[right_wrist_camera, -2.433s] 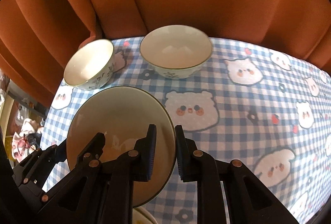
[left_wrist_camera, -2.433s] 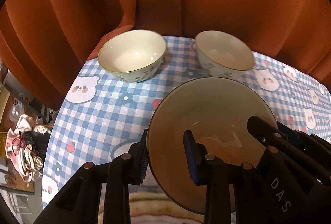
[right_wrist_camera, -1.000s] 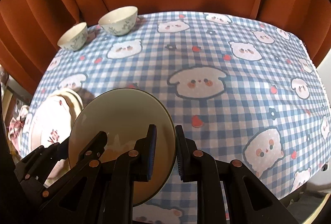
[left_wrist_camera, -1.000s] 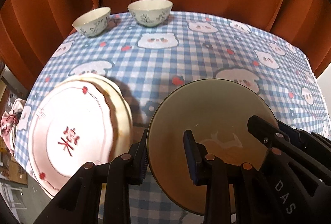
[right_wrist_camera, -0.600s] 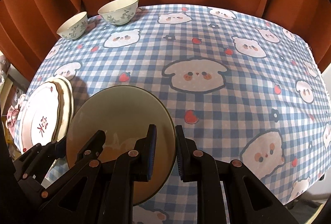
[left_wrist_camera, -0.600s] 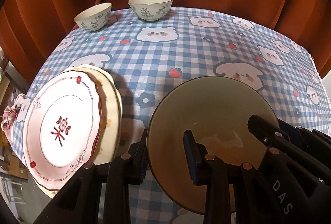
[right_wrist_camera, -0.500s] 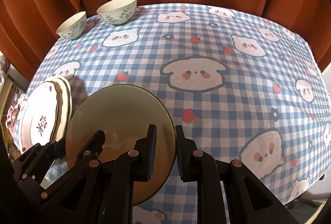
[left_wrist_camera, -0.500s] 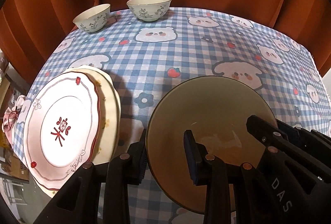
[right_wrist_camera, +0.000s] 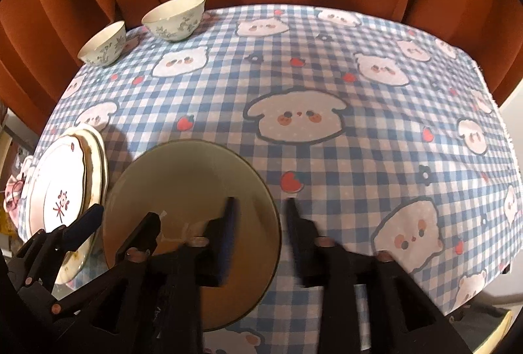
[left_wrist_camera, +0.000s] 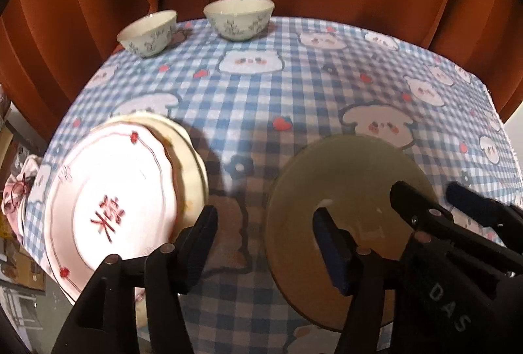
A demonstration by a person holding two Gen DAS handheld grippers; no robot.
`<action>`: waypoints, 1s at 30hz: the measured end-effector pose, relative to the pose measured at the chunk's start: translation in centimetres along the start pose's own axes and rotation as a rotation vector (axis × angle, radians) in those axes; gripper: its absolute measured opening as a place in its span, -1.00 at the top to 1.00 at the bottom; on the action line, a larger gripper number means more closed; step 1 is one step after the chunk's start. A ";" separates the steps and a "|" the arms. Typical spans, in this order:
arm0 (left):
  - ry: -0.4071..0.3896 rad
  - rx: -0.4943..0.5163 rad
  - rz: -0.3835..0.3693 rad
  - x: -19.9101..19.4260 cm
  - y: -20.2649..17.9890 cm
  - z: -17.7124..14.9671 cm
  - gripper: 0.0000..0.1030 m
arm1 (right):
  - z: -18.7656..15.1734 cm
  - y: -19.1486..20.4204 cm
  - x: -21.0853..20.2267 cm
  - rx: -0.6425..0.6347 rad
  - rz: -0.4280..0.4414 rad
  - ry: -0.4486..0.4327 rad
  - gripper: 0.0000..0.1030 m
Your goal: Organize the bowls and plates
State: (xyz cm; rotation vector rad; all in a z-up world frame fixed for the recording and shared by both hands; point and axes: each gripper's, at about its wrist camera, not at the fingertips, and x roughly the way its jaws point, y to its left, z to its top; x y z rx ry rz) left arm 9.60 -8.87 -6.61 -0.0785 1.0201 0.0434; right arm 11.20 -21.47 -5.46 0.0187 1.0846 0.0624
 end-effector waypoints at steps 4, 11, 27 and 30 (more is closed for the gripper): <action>-0.019 0.008 -0.039 -1.0 1.4 0.8 -0.35 | 0.4 0.7 -1.5 0.022 -0.018 -0.049 -0.40; -0.058 0.032 -0.086 -2.6 4.5 2.0 -0.42 | 1.0 3.9 -3.4 0.038 -0.042 -0.095 -0.41; -0.076 0.016 -0.076 -2.8 15.4 3.7 -0.37 | 3.0 14.8 -3.5 0.015 0.003 -0.132 -0.42; -0.081 0.012 -0.061 -2.3 17.4 4.1 -0.37 | 3.4 16.9 -3.1 0.024 -0.003 -0.134 -0.42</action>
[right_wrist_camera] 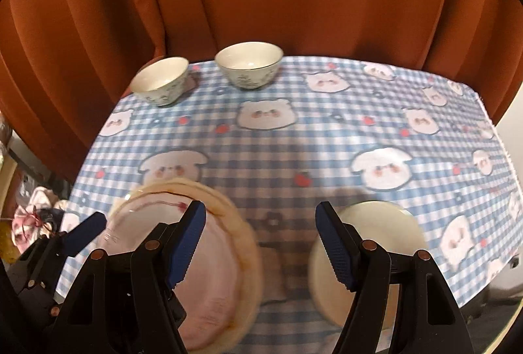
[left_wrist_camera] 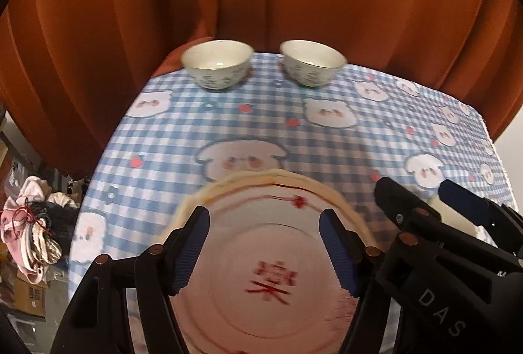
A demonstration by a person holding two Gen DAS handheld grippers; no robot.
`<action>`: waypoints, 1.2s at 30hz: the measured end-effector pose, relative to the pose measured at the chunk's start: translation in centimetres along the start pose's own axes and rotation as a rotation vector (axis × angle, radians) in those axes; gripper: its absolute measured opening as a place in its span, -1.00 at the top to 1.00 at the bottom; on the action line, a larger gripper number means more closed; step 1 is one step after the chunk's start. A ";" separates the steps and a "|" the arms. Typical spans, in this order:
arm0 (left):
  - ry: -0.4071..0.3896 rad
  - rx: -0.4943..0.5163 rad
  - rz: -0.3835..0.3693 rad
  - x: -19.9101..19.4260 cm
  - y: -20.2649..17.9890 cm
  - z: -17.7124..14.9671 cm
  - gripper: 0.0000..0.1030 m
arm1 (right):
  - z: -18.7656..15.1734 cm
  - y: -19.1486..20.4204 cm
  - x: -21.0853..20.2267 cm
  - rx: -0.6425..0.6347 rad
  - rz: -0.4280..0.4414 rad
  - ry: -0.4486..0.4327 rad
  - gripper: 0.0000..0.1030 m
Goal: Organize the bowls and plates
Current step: 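Move both tools toward a white green-patterned bowl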
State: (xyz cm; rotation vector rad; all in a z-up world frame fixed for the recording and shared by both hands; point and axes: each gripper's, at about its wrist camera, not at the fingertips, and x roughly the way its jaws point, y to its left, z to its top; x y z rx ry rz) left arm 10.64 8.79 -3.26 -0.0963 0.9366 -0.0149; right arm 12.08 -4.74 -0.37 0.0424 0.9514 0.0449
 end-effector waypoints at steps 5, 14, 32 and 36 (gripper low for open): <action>-0.007 -0.013 0.017 0.5 2.5 1.2 -0.37 | 1.2 2.8 0.9 -0.004 -0.009 0.003 -0.42; -0.055 -0.025 0.031 2.1 4.7 5.2 -0.37 | 5.0 6.1 2.4 -0.031 -0.001 -0.036 -0.42; -0.112 -0.091 0.162 9.1 6.7 16.2 -0.18 | 16.4 10.1 10.7 -0.099 0.097 -0.080 -0.42; -0.105 -0.115 0.174 11.1 7.5 17.9 -0.13 | 18.4 10.6 13.2 -0.088 0.123 -0.071 -0.42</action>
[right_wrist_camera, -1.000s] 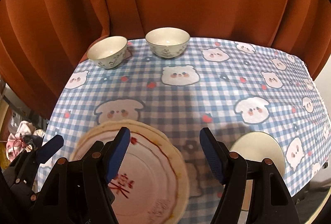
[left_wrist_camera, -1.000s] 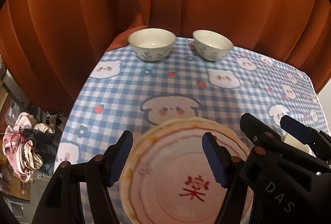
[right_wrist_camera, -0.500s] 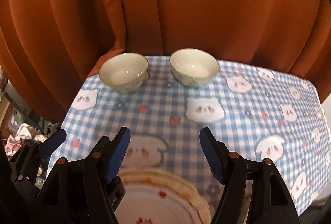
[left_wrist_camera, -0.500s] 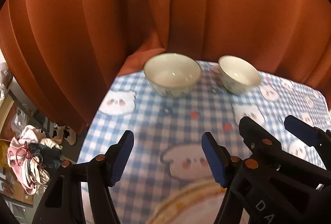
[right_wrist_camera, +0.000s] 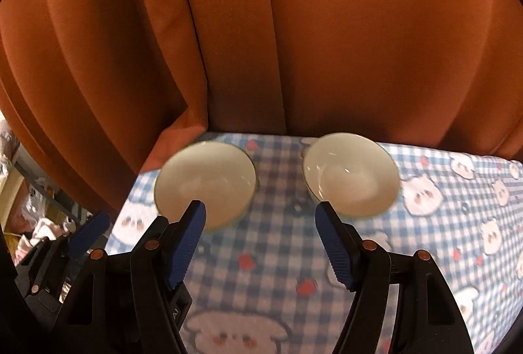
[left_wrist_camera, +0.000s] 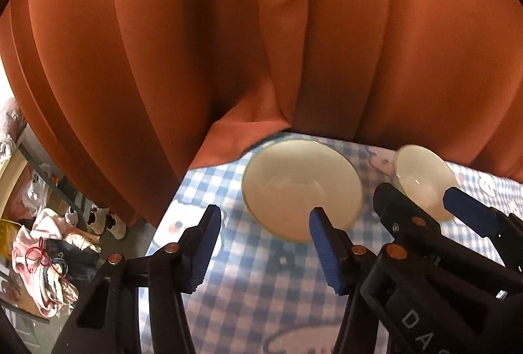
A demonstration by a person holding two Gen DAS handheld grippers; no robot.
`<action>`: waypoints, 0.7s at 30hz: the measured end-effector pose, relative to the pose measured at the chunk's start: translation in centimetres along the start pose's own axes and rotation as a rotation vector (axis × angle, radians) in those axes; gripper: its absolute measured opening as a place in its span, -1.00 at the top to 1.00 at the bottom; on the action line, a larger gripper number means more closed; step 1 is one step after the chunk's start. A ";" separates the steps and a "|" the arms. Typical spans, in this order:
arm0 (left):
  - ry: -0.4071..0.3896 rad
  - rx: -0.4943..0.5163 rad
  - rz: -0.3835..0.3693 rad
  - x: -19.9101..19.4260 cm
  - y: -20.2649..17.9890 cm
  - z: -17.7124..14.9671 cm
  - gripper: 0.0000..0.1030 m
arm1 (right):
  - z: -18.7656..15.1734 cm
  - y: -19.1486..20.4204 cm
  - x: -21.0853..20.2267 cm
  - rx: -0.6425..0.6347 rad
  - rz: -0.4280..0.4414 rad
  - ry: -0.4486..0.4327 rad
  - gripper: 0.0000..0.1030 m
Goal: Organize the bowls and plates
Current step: 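Move both tools toward a white green-patterned bowl, then close both tools on the white bowl's rim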
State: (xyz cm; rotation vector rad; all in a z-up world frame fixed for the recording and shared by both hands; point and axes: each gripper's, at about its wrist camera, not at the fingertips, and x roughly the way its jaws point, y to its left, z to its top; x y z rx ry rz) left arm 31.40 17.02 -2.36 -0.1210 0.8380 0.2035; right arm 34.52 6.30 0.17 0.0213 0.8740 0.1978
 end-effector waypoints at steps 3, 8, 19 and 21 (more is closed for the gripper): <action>0.010 -0.022 0.011 1.7 0.5 0.7 -0.12 | 0.9 0.3 2.0 -0.005 0.012 0.006 -0.41; 0.027 -0.028 0.023 4.6 0.7 1.7 -0.11 | 2.0 0.9 5.2 -0.002 0.041 0.029 -0.34; 0.071 -0.027 0.033 9.0 0.4 2.1 -0.01 | 2.8 0.4 10.7 0.024 0.034 0.072 -0.32; 0.080 -0.026 0.030 9.4 0.3 2.0 0.03 | 2.6 0.5 11.0 0.026 0.027 0.078 -0.32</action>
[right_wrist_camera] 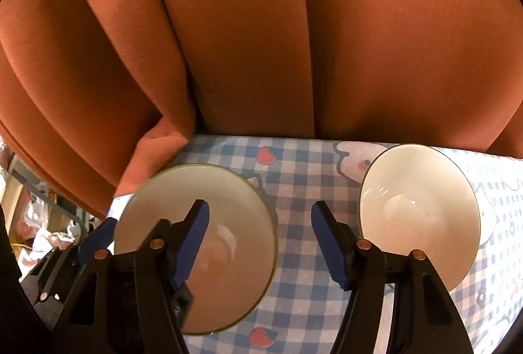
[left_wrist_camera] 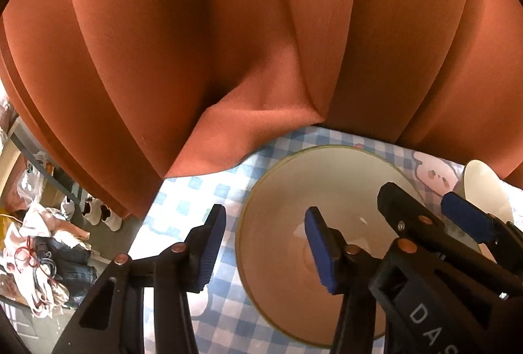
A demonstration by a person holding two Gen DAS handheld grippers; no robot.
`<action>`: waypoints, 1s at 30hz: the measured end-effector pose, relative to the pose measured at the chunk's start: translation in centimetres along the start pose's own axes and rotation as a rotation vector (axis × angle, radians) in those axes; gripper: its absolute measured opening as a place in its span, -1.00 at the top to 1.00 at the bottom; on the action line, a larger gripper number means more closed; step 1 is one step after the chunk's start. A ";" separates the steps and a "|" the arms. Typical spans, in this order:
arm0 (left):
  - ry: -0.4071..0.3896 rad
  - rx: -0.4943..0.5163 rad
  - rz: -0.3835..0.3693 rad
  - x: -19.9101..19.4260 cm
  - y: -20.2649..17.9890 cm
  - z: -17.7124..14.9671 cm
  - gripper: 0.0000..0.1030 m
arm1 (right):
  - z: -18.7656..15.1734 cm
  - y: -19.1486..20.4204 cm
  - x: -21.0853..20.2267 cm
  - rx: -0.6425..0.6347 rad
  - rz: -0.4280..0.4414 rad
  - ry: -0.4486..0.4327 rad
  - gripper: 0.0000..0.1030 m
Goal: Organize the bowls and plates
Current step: 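Close both tools on the white bowl's rim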
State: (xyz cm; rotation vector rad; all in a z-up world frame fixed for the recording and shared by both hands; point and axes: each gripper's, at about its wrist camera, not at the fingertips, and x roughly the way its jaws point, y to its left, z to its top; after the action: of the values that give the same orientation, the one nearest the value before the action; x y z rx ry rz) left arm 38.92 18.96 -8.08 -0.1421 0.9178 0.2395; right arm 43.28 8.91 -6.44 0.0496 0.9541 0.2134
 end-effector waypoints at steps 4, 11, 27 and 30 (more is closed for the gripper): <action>0.007 0.013 0.020 0.7 -0.2 0.0 0.26 | -0.1 0.1 0.9 -0.003 -0.002 0.030 0.11; 0.009 0.027 0.031 1.0 0.0 -0.1 0.55 | -0.3 0.2 1.7 -0.012 0.023 0.053 0.56; 0.042 0.031 -0.011 -1.8 -0.8 -1.5 0.57 | -1.5 -0.1 -1.6 -0.005 -0.023 0.057 0.56; 0.033 0.036 -0.018 -3.3 -1.1 -2.0 0.57 | -2.1 -0.2 -3.3 0.000 -0.032 0.052 0.56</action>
State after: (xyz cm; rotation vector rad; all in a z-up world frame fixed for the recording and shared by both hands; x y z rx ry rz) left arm 35.76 16.97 -6.63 -0.1212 0.9526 0.2039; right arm 39.75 7.94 -4.97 0.0286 1.0057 0.1862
